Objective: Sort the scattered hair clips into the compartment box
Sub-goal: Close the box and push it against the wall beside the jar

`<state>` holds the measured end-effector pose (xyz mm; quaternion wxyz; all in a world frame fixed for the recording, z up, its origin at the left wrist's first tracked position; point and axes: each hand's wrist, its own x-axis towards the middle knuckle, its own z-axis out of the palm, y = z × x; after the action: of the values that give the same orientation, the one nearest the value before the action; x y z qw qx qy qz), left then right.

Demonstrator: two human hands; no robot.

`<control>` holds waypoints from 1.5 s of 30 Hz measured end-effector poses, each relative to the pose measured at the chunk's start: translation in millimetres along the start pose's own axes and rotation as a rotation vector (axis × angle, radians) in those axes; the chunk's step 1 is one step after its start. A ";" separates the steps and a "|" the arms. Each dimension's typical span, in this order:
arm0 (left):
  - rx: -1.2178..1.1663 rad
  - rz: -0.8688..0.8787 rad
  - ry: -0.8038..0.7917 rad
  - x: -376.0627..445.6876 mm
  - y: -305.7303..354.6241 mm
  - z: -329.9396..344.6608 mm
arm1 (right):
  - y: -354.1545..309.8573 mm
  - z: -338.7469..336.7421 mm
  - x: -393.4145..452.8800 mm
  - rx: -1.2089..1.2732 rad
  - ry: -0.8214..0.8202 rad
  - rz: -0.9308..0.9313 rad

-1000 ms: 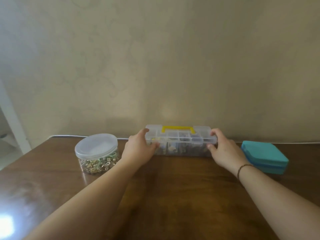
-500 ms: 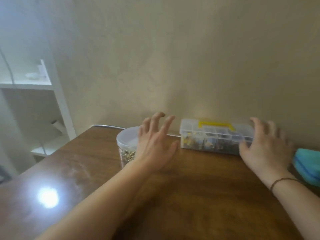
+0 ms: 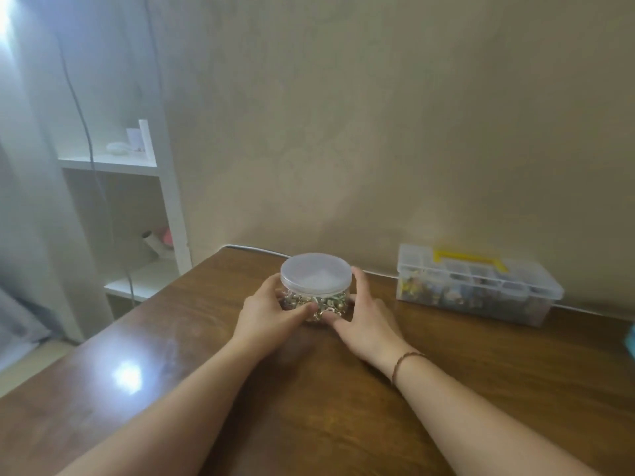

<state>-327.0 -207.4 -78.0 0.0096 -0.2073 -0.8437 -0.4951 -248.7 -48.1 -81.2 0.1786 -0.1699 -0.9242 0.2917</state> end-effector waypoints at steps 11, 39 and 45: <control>-0.250 0.236 -0.043 42.6 132.0 66.8 | 33.4 -136.4 12.8 -0.136 0.458 -0.106; 0.306 0.436 -0.740 -121.7 217.6 285.4 | 257.7 -248.0 -169.8 -0.245 0.363 0.675; 0.244 0.424 -0.822 -125.3 228.4 302.2 | 253.0 -248.1 -169.0 -0.183 0.453 0.638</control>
<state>-73.3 100.4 -69.8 -0.2000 -0.5508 -0.7687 -0.2566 59.3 195.3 -82.0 0.2624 -0.5234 -0.7846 0.2041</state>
